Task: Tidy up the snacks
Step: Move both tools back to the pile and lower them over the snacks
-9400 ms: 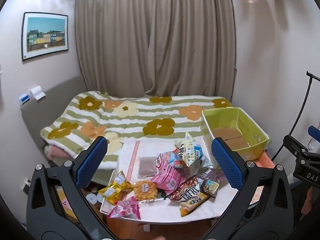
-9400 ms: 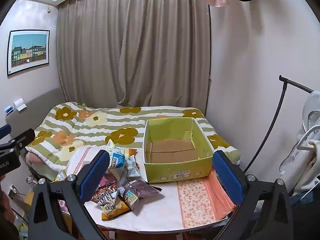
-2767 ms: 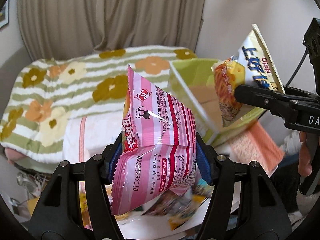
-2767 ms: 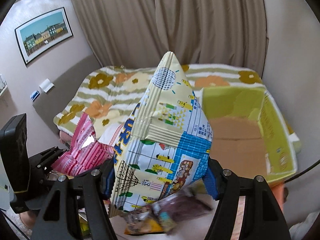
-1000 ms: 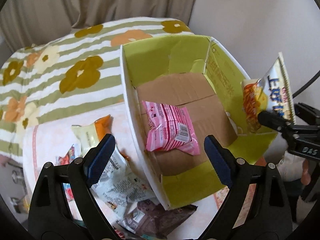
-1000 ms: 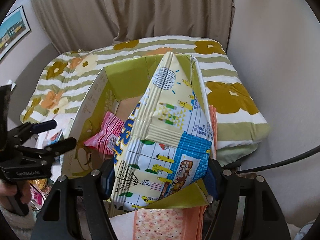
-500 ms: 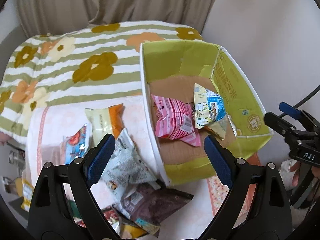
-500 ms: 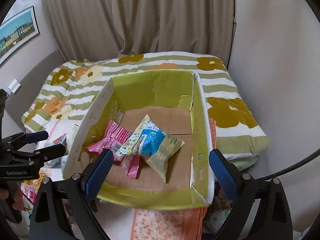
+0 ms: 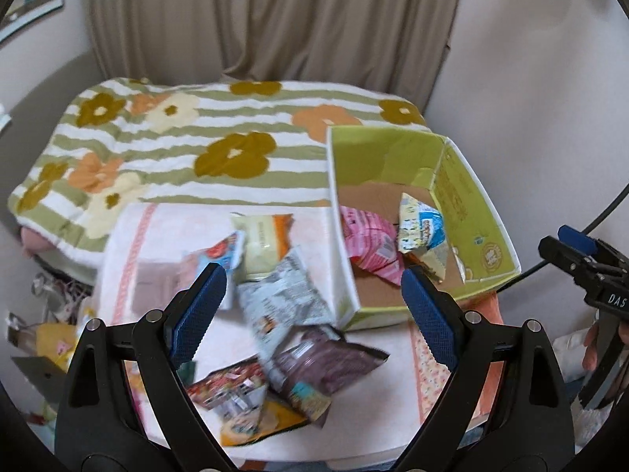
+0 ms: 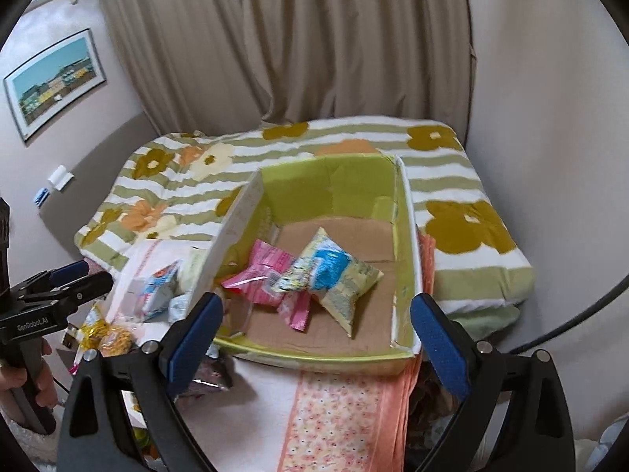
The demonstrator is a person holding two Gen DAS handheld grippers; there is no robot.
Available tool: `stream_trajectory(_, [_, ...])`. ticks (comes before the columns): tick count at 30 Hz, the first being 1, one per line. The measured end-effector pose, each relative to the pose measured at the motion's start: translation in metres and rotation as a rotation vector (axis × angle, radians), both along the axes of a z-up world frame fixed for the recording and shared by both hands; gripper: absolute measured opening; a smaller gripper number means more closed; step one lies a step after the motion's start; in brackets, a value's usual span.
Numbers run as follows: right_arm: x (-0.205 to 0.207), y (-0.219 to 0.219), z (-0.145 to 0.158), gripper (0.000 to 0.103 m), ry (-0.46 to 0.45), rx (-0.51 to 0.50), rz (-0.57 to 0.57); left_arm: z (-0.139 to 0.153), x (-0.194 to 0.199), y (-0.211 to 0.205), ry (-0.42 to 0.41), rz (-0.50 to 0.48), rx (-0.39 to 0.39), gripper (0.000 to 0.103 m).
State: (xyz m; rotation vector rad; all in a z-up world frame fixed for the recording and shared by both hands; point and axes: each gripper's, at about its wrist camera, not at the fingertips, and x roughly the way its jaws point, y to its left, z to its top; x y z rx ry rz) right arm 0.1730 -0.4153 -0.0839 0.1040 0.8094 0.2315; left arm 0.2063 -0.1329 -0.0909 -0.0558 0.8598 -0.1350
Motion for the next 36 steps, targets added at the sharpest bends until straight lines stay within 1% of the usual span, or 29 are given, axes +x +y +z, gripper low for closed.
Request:
stream_trajectory(4, [-0.009, 0.015, 0.009, 0.095, -0.029, 0.003, 0.038, 0.010, -0.025, 0.026, -0.025, 0.048, -0.011, 0.090])
stream_trajectory(8, [-0.020, 0.029, 0.011, 0.095, -0.032, 0.020, 0.058, 0.009, -0.040, 0.051, -0.015, 0.075, -0.019, 0.090])
stream_trajectory(13, [-0.033, 0.050, 0.013, 0.095, -0.040, 0.033, 0.036, 0.004, -0.053, 0.077, -0.002, 0.074, -0.040, 0.090])
stream_trajectory(15, [-0.036, 0.058, 0.009, 0.095, -0.019, 0.054, 0.023, 0.001, -0.056, 0.088, 0.010, 0.072, -0.044, 0.090])
stream_trajectory(17, [-0.040, 0.069, 0.000, 0.095, 0.021, 0.069, -0.004, -0.005, -0.058, 0.099, 0.037, 0.076, -0.051, 0.090])
stream_trajectory(19, [-0.044, 0.081, -0.007, 0.095, 0.054, 0.072, -0.015, -0.011, -0.061, 0.108, 0.067, 0.069, -0.074, 0.090])
stream_trajectory(21, [-0.048, 0.095, -0.019, 0.095, 0.092, 0.068, -0.027, -0.018, -0.065, 0.115, 0.083, 0.069, -0.072, 0.090])
stream_trajectory(23, [-0.053, 0.106, -0.032, 0.095, 0.128, 0.073, -0.039, -0.031, -0.069, 0.123, 0.114, 0.083, -0.064, 0.090])
stream_trajectory(24, [-0.055, 0.111, -0.039, 0.095, 0.144, 0.074, -0.044, -0.040, -0.070, 0.128, 0.137, 0.081, -0.083, 0.090])
stream_trajectory(26, [-0.058, 0.122, -0.056, 0.095, 0.187, 0.043, -0.068, -0.058, -0.070, 0.133, 0.176, 0.082, -0.117, 0.090])
stream_trajectory(29, [-0.060, 0.136, -0.082, 0.095, 0.230, 0.012, -0.057, -0.090, -0.073, 0.135, 0.223, 0.089, -0.141, 0.090])
stream_trajectory(32, [-0.058, 0.143, -0.108, 0.095, 0.270, 0.041, -0.034, -0.120, -0.078, 0.131, 0.270, 0.090, -0.181, 0.090])
stream_trajectory(34, [-0.059, 0.146, -0.119, 0.095, 0.284, 0.065, -0.021, -0.140, -0.080, 0.125, 0.298, 0.090, -0.205, 0.090])
stream_trajectory(36, [-0.056, 0.150, -0.132, 0.095, 0.287, 0.096, -0.003, -0.152, -0.081, 0.118, 0.305, 0.096, -0.212, 0.090])
